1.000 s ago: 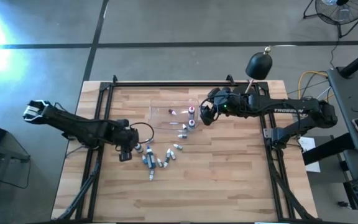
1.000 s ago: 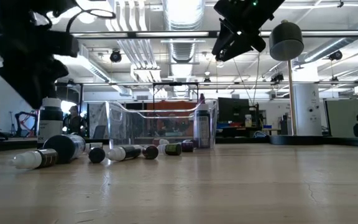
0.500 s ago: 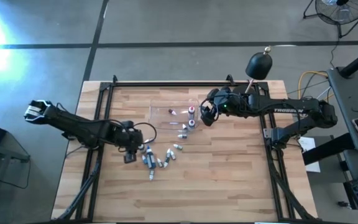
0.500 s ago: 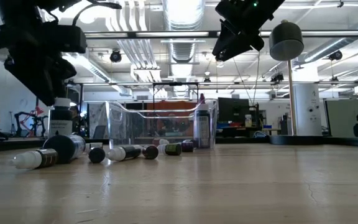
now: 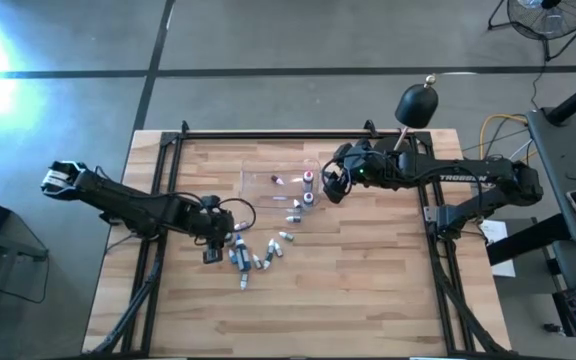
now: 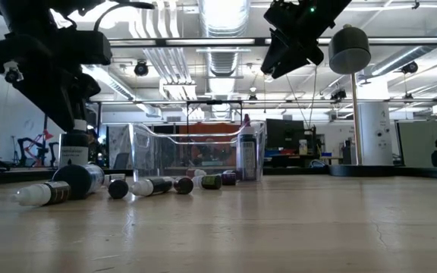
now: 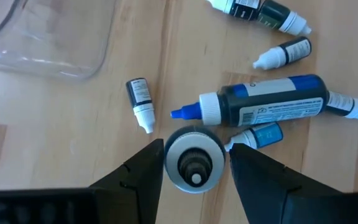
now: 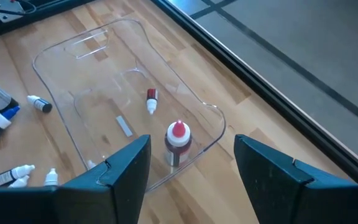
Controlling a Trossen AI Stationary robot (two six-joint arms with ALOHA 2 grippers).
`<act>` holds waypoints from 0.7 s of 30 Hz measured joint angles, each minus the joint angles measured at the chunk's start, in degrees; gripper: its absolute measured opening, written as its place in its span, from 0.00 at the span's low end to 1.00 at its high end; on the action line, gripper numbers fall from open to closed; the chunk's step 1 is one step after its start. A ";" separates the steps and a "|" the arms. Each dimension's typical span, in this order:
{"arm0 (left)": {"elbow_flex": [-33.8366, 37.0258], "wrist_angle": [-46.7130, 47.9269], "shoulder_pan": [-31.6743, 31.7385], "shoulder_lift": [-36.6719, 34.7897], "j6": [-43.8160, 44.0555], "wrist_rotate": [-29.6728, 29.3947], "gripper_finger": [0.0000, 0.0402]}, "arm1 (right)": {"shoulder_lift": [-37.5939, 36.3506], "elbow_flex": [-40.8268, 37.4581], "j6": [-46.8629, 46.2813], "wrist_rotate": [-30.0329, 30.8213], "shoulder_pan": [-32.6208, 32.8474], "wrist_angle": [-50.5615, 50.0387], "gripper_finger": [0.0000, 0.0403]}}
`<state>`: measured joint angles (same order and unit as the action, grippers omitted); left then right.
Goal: Pick & Place food coloring
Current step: Put the large black food coloring bottle into the transparent bin
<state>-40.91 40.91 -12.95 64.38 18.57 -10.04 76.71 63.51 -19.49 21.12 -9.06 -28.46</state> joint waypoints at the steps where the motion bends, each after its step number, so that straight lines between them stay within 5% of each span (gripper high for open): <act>1: 0.00 0.00 0.00 -0.02 0.00 -0.02 0.40 | 0.00 -0.01 0.00 0.00 0.00 -0.03 0.56; 14: -3.51 3.68 0.13 -0.15 2.50 -1.36 0.19 | -0.04 0.31 -0.34 0.00 -0.15 0.78 0.56; 21: -20.09 14.87 3.09 -0.35 1.36 -9.35 0.20 | -0.75 4.07 0.89 1.57 -0.13 0.93 0.56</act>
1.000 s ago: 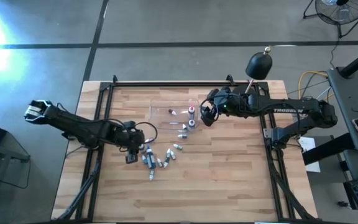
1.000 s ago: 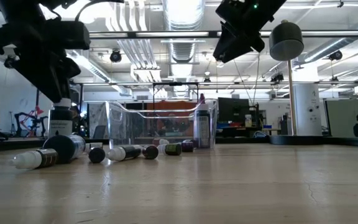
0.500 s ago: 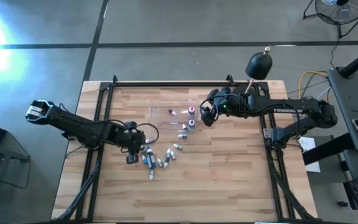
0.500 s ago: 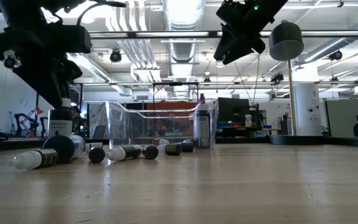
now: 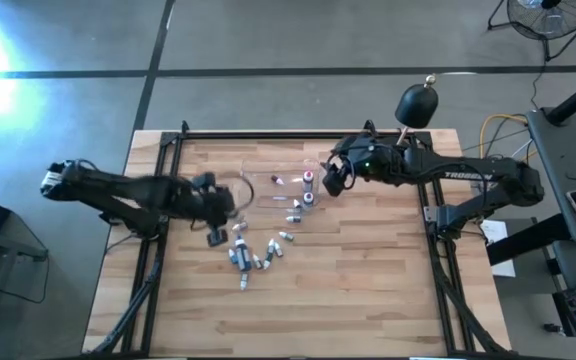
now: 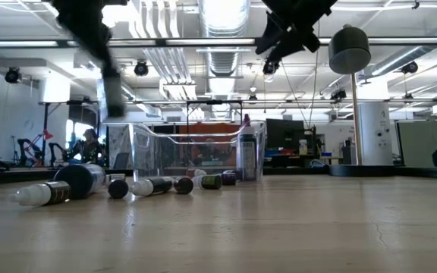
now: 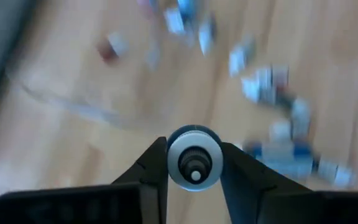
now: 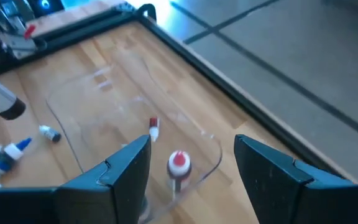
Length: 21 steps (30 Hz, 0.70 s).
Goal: Pick & Place food coloring
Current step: Put the large black food coloring bottle into the transparent bin
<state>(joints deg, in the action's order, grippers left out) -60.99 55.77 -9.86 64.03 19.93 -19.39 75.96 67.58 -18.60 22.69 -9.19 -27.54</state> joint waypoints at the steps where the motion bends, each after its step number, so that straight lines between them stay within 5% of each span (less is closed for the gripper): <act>1: -2.62 -0.31 1.05 0.00 -0.97 -1.05 0.20 | -0.17 0.49 0.51 0.08 -0.02 0.03 0.56; 5: -8.30 -6.50 7.27 1.58 -8.18 -2.11 0.21 | -0.82 1.47 1.91 1.76 0.02 -0.02 0.56; 10: -6.47 -11.72 17.49 10.36 -14.45 4.03 0.21 | -1.43 1.19 1.48 3.02 0.02 -0.48 0.56; 21: -4.43 -20.17 27.59 23.30 -19.68 3.99 0.21 | -1.59 0.21 -2.02 3.00 0.04 -0.58 0.56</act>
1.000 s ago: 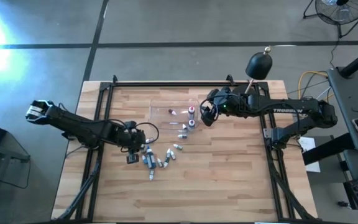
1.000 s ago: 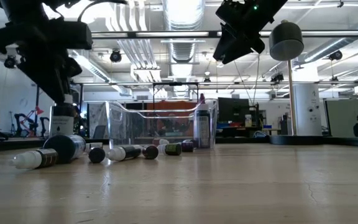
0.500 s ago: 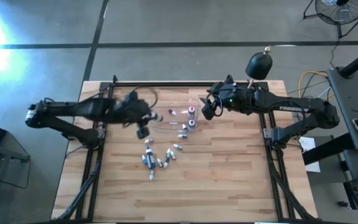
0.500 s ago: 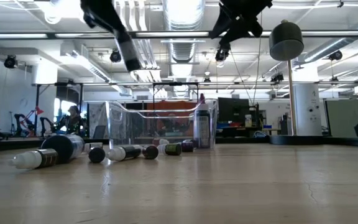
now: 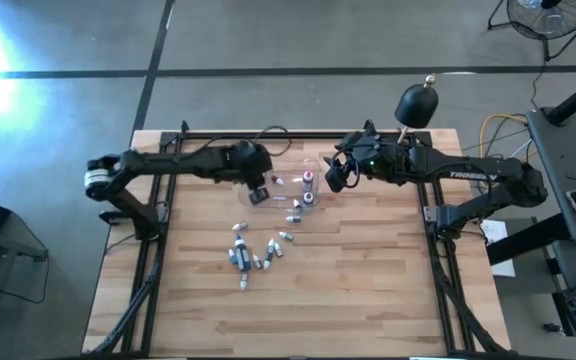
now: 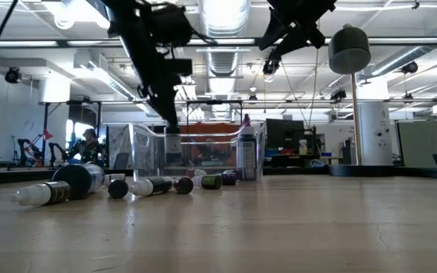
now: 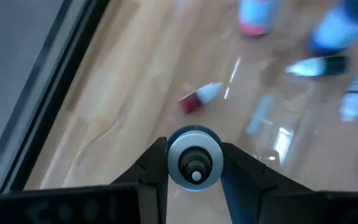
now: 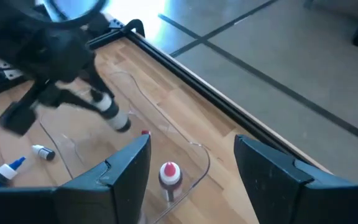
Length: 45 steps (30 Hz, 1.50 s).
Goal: Pick & Place food coloring
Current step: Put the large black food coloring bottle into the transparent bin, then put the large blue food coloring bottle into the transparent bin
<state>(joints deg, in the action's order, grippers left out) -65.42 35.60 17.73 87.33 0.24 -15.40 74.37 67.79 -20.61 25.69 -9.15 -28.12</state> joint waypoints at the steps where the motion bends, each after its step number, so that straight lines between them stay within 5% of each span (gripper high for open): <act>1: 0.10 0.36 1.29 0.18 0.73 0.00 0.21 | 0.00 -0.15 0.01 0.01 0.00 0.01 0.56; 10: 0.23 1.79 9.21 0.52 7.38 5.80 0.23 | 0.00 -1.29 0.01 0.12 0.00 0.07 0.56; 35: 0.02 4.12 8.66 -0.35 8.68 3.15 0.30 | 0.00 -1.49 1.15 4.07 -0.42 0.15 0.56; 41: -0.77 6.85 4.59 -9.61 2.38 2.91 0.30 | 0.00 -1.49 1.53 4.12 -0.41 0.06 0.56; 45: -0.48 10.99 -1.83 -17.87 3.32 8.48 0.30 | 0.00 -1.49 1.54 4.12 -0.42 0.02 0.56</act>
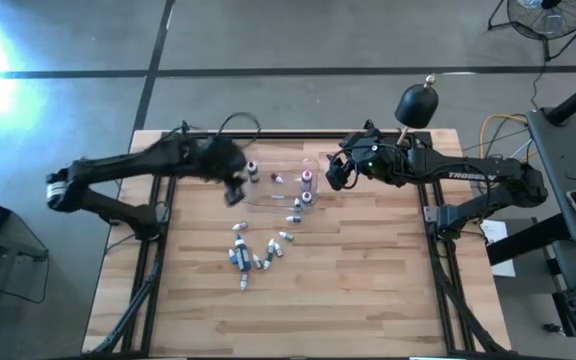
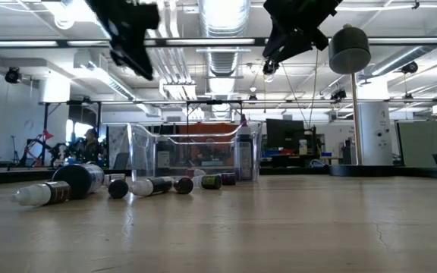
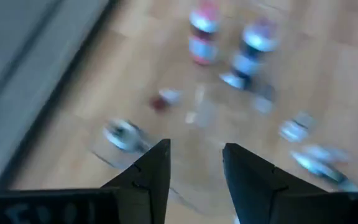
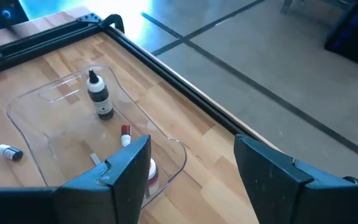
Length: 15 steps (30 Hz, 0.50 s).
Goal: Pick & Place food coloring
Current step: Put the large blue food coloring bottle into the transparent bin
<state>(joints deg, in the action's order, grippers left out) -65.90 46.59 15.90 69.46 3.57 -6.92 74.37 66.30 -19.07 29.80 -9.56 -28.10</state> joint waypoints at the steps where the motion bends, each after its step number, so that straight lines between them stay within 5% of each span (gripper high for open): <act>1: 0.66 3.30 -1.44 -1.14 2.44 0.71 0.30 | 0.00 0.00 0.00 0.00 0.00 -0.02 0.56; 4: 4.87 10.81 -6.95 -3.13 6.51 3.29 0.30 | 0.00 -0.11 0.15 0.00 -0.09 -0.02 0.56; 8: 11.98 7.32 -19.85 -5.03 0.77 6.28 0.30 | 0.04 -0.44 1.92 -0.04 -0.26 -0.06 0.56; 15: 21.36 -8.77 -33.74 0.19 -16.21 -1.82 0.30 | 0.04 -0.98 2.97 -0.07 -0.26 -0.16 0.56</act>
<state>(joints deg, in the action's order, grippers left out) -44.55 37.82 -17.84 69.65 -12.64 -8.75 74.41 65.32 -16.10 29.74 -9.82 -28.26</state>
